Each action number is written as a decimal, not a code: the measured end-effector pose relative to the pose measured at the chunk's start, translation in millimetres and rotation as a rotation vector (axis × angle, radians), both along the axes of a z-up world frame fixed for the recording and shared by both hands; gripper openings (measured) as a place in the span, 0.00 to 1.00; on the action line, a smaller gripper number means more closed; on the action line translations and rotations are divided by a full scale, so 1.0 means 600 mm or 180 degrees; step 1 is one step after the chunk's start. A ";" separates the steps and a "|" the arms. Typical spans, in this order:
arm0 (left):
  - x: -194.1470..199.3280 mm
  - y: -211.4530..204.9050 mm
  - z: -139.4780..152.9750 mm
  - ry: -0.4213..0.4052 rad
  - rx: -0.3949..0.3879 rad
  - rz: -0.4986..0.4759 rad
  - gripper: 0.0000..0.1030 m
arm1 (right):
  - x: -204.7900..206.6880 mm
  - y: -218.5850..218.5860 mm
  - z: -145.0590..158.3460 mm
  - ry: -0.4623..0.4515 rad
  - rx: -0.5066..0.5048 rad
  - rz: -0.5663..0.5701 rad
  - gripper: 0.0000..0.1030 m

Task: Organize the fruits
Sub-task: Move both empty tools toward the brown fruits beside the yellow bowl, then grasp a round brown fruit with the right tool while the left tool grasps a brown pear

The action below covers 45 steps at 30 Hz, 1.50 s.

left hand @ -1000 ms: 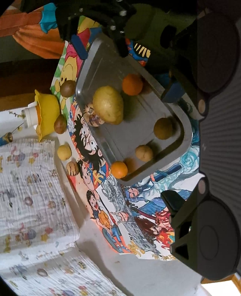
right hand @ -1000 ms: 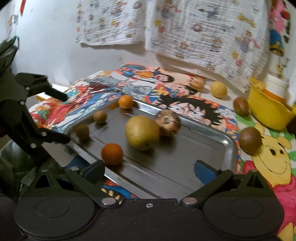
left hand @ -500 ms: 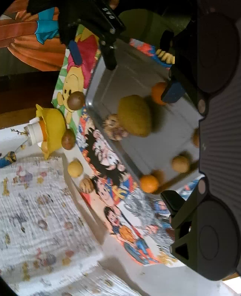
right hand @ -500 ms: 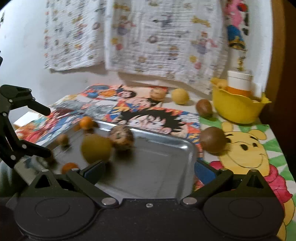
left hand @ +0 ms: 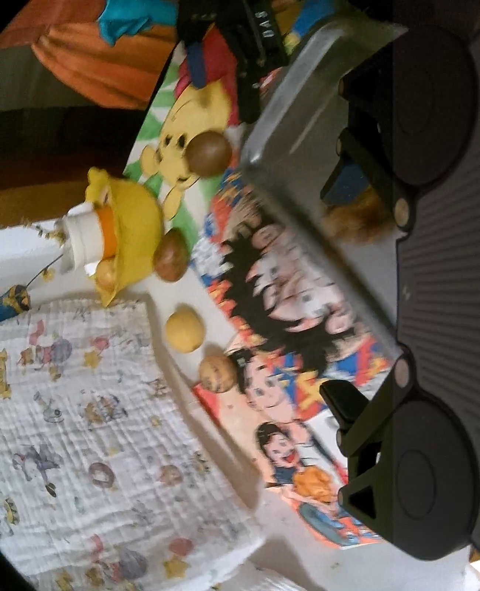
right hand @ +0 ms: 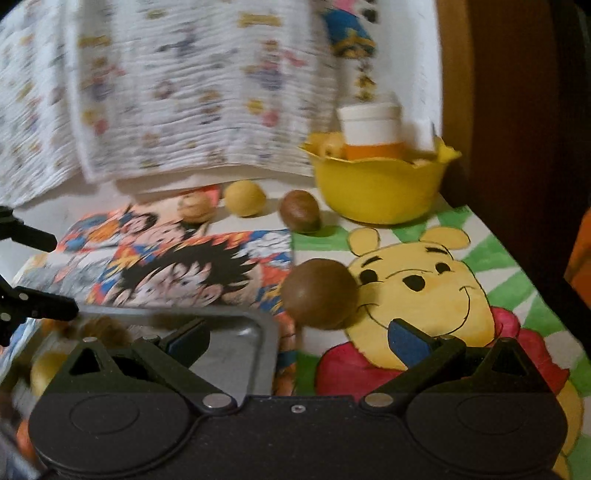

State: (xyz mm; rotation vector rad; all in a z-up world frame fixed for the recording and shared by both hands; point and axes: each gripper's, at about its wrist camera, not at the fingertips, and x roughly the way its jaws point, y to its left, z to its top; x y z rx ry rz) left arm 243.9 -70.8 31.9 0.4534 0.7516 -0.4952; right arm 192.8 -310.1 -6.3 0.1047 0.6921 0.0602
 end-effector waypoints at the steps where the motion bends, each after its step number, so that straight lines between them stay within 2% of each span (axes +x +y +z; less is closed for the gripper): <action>1: 0.017 -0.007 -0.002 -0.0024 -0.0013 0.0013 0.99 | 0.010 -0.004 -0.005 0.0030 0.0048 -0.0054 0.99; 8: 0.087 -0.054 -0.019 -0.0216 -0.0016 -0.0278 0.99 | 0.060 -0.024 -0.022 0.0139 0.0199 -0.0204 0.99; 11: 0.112 -0.076 -0.023 -0.0279 -0.0092 -0.0353 0.99 | 0.075 -0.031 -0.027 0.0151 0.0269 -0.0205 0.98; 15: 0.159 -0.115 -0.036 -0.0215 -0.0277 -0.0341 0.99 | 0.088 -0.032 -0.035 0.0225 0.0357 -0.0200 0.95; 21: 0.220 -0.178 -0.070 -0.0232 -0.0407 -0.0304 0.99 | 0.092 -0.018 -0.040 0.0248 0.0163 -0.0146 0.85; 25: 0.252 -0.201 -0.084 -0.0209 -0.0581 -0.0318 0.99 | 0.093 -0.010 -0.045 0.0246 0.0036 -0.0102 0.78; 30: 0.270 -0.228 -0.096 -0.0289 -0.0485 -0.0373 0.99 | 0.095 -0.005 -0.047 0.0184 -0.0083 -0.0012 0.74; 34: 0.277 -0.246 -0.104 -0.0318 -0.0413 -0.0443 0.99 | 0.099 -0.001 -0.050 0.0185 -0.0203 0.0008 0.66; 40: 0.274 -0.268 -0.120 -0.0397 -0.0232 -0.0616 0.99 | 0.100 0.002 -0.056 0.0107 -0.0300 0.0074 0.65; 45: 0.284 -0.271 -0.129 -0.0337 -0.0274 -0.0553 0.99 | 0.105 0.011 -0.059 0.0009 -0.0436 0.0148 0.65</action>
